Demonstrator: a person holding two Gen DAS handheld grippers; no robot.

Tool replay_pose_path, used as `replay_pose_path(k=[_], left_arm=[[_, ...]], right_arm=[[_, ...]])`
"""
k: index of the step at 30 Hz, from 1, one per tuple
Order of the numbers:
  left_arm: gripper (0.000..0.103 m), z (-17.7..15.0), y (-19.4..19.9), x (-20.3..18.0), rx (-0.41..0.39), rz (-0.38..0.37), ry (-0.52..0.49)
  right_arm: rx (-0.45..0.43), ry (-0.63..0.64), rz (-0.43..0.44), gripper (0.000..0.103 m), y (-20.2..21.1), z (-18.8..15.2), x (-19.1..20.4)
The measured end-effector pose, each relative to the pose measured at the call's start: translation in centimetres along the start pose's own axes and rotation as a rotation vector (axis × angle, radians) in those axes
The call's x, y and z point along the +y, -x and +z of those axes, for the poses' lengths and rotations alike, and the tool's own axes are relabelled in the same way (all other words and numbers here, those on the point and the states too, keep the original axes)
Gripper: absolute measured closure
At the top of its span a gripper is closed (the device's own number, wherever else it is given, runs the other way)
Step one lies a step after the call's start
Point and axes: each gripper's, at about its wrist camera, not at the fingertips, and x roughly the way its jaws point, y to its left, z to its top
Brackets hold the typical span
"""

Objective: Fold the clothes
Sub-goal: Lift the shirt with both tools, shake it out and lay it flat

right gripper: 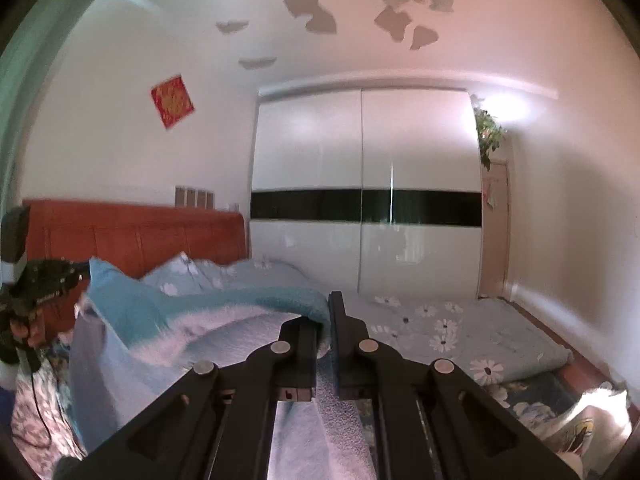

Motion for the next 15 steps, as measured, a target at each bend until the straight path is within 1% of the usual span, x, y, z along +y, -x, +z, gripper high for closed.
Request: replay_pose_path(k=[1, 3, 5, 6, 9, 11, 15], left_arm=[[0.098, -0.9, -2.0, 0.2, 0.042, 0.001, 0.006], [0.098, -3.9, -7.3, 0.3, 0.142, 0.011, 0.013], [0.098, -6.9, -12.2, 0.3, 0.234, 0.023, 0.023], [0.098, -8.7, -15.0, 0.3, 0.283, 0.029, 0.029], [0.098, -12.7, -20.8, 0.2, 0.388, 0.024, 0.066], [0.098, -15.1, -24.5, 0.3, 0.453, 0.016, 0.091], [0.098, -18.1, -30.5, 1.0, 0.543, 0.020, 0.122]], right_arm=[[0.050, -0.007, -0.001, 0.098, -2.0, -1.2, -0.3], [0.152, -0.024, -0.004, 0.098, -6.1, -3.6, -1.0], [0.277, -0.063, -0.012, 0.097, -11.8, -7.6, -2.1], [0.325, -0.083, -0.014, 0.097, -14.1, -9.2, -2.5], [0.457, -0.140, -0.020, 0.097, -20.6, -14.0, -3.4], [0.527, -0.171, -0.028, 0.097, -24.2, -16.6, -3.9], [0.628, -0.228, -0.052, 0.097, -30.1, -20.6, -5.6]])
